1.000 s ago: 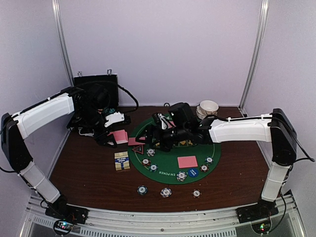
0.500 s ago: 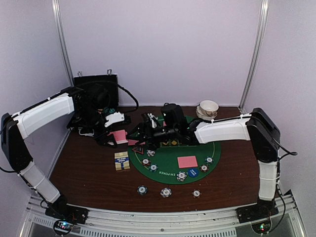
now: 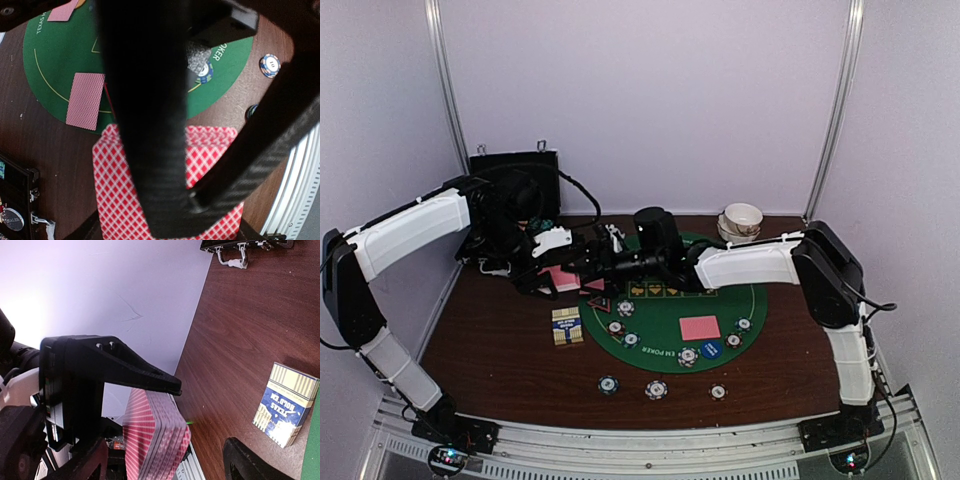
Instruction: Distribute texas hold em gaming equipment
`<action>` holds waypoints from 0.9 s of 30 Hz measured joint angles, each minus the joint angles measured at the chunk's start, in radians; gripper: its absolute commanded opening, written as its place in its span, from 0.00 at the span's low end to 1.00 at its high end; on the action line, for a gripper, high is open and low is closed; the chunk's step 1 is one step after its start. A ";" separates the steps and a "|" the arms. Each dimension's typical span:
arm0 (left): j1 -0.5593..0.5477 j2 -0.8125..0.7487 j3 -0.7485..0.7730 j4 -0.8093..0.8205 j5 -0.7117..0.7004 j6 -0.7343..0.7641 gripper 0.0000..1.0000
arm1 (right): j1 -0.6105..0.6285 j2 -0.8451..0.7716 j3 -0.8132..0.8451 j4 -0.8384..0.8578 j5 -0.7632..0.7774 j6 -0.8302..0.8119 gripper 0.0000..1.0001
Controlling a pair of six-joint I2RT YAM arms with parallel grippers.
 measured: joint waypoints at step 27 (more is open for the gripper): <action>0.000 0.000 0.000 -0.016 0.004 0.011 0.00 | -0.008 0.166 0.172 0.027 -0.107 0.108 0.59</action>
